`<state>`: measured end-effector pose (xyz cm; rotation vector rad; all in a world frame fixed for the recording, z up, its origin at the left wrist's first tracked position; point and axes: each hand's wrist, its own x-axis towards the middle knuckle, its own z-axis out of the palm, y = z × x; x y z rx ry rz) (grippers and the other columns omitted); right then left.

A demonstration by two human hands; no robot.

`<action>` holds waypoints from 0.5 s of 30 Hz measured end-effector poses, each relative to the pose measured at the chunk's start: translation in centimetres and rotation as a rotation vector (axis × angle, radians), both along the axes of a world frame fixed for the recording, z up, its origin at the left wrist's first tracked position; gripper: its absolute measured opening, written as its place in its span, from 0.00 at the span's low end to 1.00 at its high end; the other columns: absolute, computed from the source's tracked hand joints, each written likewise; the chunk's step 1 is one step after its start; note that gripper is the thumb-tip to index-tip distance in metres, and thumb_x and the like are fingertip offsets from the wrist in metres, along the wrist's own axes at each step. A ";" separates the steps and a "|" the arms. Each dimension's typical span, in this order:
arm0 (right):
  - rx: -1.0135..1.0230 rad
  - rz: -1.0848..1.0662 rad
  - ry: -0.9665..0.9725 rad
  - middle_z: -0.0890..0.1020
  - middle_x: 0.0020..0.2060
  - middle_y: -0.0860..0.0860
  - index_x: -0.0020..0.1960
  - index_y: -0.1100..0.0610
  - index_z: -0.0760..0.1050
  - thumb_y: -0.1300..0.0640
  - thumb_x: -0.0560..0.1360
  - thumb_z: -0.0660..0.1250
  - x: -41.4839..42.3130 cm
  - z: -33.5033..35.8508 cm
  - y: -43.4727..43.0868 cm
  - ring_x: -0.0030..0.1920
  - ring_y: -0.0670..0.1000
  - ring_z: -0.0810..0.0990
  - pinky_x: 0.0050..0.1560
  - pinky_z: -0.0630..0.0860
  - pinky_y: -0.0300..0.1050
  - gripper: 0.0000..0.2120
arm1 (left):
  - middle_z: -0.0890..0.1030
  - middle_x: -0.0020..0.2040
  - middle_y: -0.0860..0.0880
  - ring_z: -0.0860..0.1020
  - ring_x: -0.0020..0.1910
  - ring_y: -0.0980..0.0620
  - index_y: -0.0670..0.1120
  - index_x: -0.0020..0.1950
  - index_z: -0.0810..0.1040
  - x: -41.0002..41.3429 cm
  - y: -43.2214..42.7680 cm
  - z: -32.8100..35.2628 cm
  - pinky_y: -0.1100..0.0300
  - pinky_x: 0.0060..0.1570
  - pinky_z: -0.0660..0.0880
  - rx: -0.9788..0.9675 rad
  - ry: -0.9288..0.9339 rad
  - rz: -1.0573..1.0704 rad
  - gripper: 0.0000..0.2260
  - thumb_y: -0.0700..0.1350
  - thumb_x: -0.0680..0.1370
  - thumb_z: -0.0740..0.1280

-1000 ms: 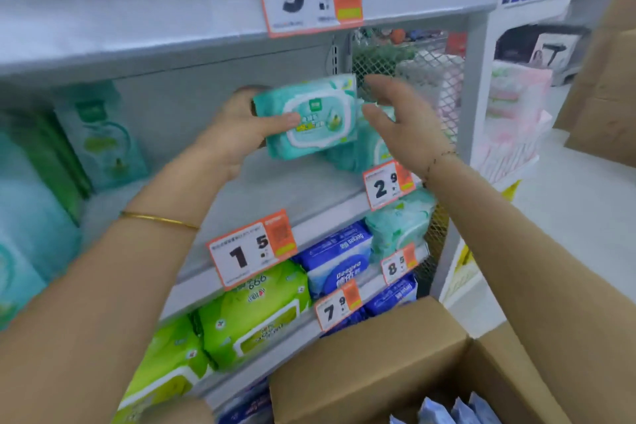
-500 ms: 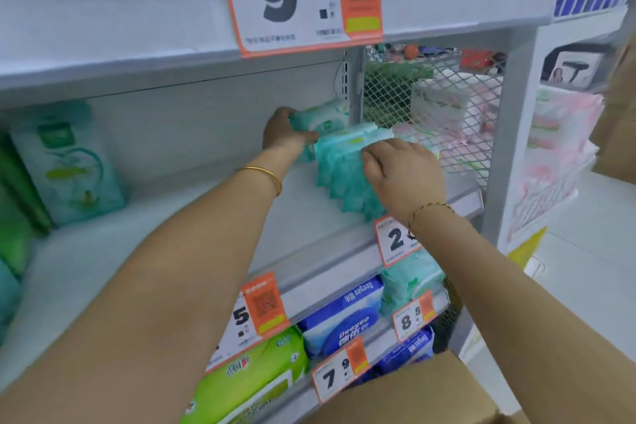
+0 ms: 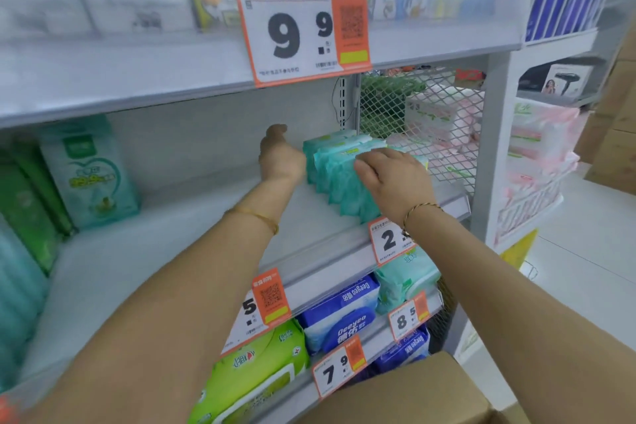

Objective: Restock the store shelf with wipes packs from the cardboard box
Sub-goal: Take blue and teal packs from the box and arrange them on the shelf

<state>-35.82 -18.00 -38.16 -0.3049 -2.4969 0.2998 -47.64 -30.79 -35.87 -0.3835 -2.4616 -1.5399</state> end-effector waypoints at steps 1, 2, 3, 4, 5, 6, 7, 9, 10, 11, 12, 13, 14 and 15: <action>-0.018 0.027 0.052 0.76 0.63 0.53 0.63 0.54 0.75 0.49 0.81 0.53 0.6 0.2 -0.1 0.63 0.57 0.72 0.64 0.64 0.47 0.18 | 0.73 0.64 0.39 0.75 0.59 0.40 0.39 0.68 0.68 2.4 -0.4 0.3 0.53 0.60 0.73 0.076 0.083 0.003 0.23 0.32 0.72 0.64; -0.030 0.042 0.154 0.76 0.63 0.54 0.64 0.57 0.75 0.50 0.80 0.53 1.6 0.2 -0.2 0.62 0.58 0.73 0.64 0.65 0.48 0.19 | 0.74 0.62 0.40 0.76 0.55 0.43 0.39 0.66 0.69 5.4 -0.9 0.3 0.58 0.56 0.75 0.151 0.150 -0.045 0.22 0.30 0.72 0.64; -0.038 0.044 0.280 0.77 0.61 0.56 0.62 0.59 0.75 0.52 0.79 0.54 2.9 0.2 -0.5 0.61 0.58 0.74 0.62 0.66 0.48 0.19 | 0.74 0.60 0.43 0.76 0.50 0.49 0.40 0.64 0.70 8.7 -1.4 -0.2 0.66 0.51 0.74 0.217 0.186 -0.124 0.21 0.29 0.72 0.63; -0.067 0.041 0.400 0.79 0.59 0.57 0.61 0.60 0.76 0.55 0.77 0.56 4.6 -0.2 -0.9 0.59 0.57 0.75 0.61 0.67 0.47 0.17 | 0.75 0.58 0.47 0.76 0.47 0.54 0.43 0.63 0.71 12.3 -2.2 -1.2 0.73 0.47 0.72 0.255 0.195 -0.214 0.20 0.29 0.73 0.64; -0.114 0.038 0.501 0.79 0.56 0.57 0.59 0.61 0.76 0.59 0.76 0.57 6.8 -1.0 -1.4 0.57 0.56 0.75 0.59 0.67 0.44 0.16 | 0.75 0.56 0.52 0.75 0.44 0.59 0.47 0.60 0.71 15.8 -3.1 -2.5 0.75 0.46 0.71 0.258 0.174 -0.304 0.19 0.30 0.74 0.64; -0.171 0.031 0.568 0.80 0.54 0.58 0.57 0.62 0.76 0.62 0.75 0.59 9.2 -2.3 -2.1 0.55 0.54 0.75 0.57 0.67 0.43 0.14 | 0.76 0.54 0.55 0.75 0.43 0.62 0.51 0.57 0.71 18.9 -4.1 -4.2 0.76 0.45 0.70 0.231 0.119 -0.393 0.18 0.32 0.75 0.64; -0.223 0.028 0.598 0.79 0.51 0.58 0.56 0.62 0.76 0.64 0.74 0.59 11.6 -4.0 -3.0 0.53 0.54 0.75 0.55 0.69 0.44 0.13 | 0.76 0.52 0.57 0.76 0.42 0.63 0.54 0.55 0.71 21.3 -5.0 -6.4 0.75 0.45 0.71 0.186 0.038 -0.474 0.17 0.32 0.75 0.64; -0.284 0.032 0.517 0.78 0.46 0.58 0.52 0.63 0.76 0.65 0.73 0.58 16.2 -9.2 -4.7 0.47 0.54 0.76 0.48 0.74 0.48 0.12 | 0.76 0.49 0.56 0.75 0.40 0.62 0.50 0.55 0.74 24.3 -6.6 -11.6 0.74 0.42 0.71 0.027 -0.170 -0.602 0.15 0.32 0.74 0.64; -0.313 0.032 0.409 0.78 0.46 0.58 0.51 0.62 0.76 0.63 0.72 0.57 18.2 -12.2 -5.7 0.45 0.53 0.75 0.45 0.74 0.49 0.12 | 0.76 0.49 0.54 0.74 0.39 0.63 0.46 0.57 0.75 25.1 -7.4 -14.2 0.74 0.39 0.71 -0.090 -0.267 -0.653 0.14 0.31 0.74 0.64; -0.339 0.030 0.271 0.78 0.46 0.57 0.51 0.61 0.76 0.61 0.71 0.55 19.9 -15.1 -6.5 0.45 0.53 0.75 0.44 0.74 0.51 0.14 | 0.75 0.49 0.53 0.74 0.39 0.63 0.42 0.59 0.75 25.6 -8.1 -16.4 0.76 0.37 0.70 -0.214 -0.348 -0.699 0.14 0.32 0.75 0.64; -0.348 0.029 0.122 0.78 0.46 0.56 0.51 0.60 0.76 0.58 0.70 0.54 21.4 -18.0 -7.3 0.45 0.54 0.76 0.42 0.74 0.52 0.16 | 0.76 0.50 0.51 0.75 0.41 0.61 0.40 0.60 0.75 26.0 -8.9 -18.4 0.76 0.37 0.70 -0.336 -0.392 -0.737 0.14 0.32 0.75 0.65; -0.344 0.031 -0.028 0.78 0.46 0.56 0.52 0.59 0.76 0.57 0.70 0.54 22.5 -20.6 -8.0 0.46 0.57 0.77 0.42 0.74 0.52 0.17 | 0.78 0.51 0.49 0.77 0.45 0.57 0.39 0.59 0.76 26.1 -9.6 -20.2 0.75 0.40 0.70 -0.442 -0.398 -0.760 0.14 0.33 0.75 0.65; -0.344 0.032 -0.178 0.78 0.47 0.56 0.52 0.59 0.76 0.57 0.72 0.55 23.3 -23.0 -8.7 0.47 0.59 0.77 0.42 0.73 0.51 0.15 | 0.79 0.53 0.47 0.78 0.48 0.53 0.40 0.58 0.77 26.0 -10.2 -21.7 0.72 0.43 0.71 -0.528 -0.381 -0.766 0.13 0.34 0.74 0.66; -0.362 0.038 -0.320 0.78 0.49 0.57 0.53 0.59 0.76 0.59 0.74 0.57 23.7 -25.3 -9.2 0.49 0.60 0.77 0.42 0.72 0.50 0.13 | 0.80 0.55 0.46 0.78 0.50 0.51 0.41 0.57 0.77 25.8 -10.8 -22.8 0.68 0.46 0.71 -0.595 -0.367 -0.762 0.12 0.35 0.74 0.66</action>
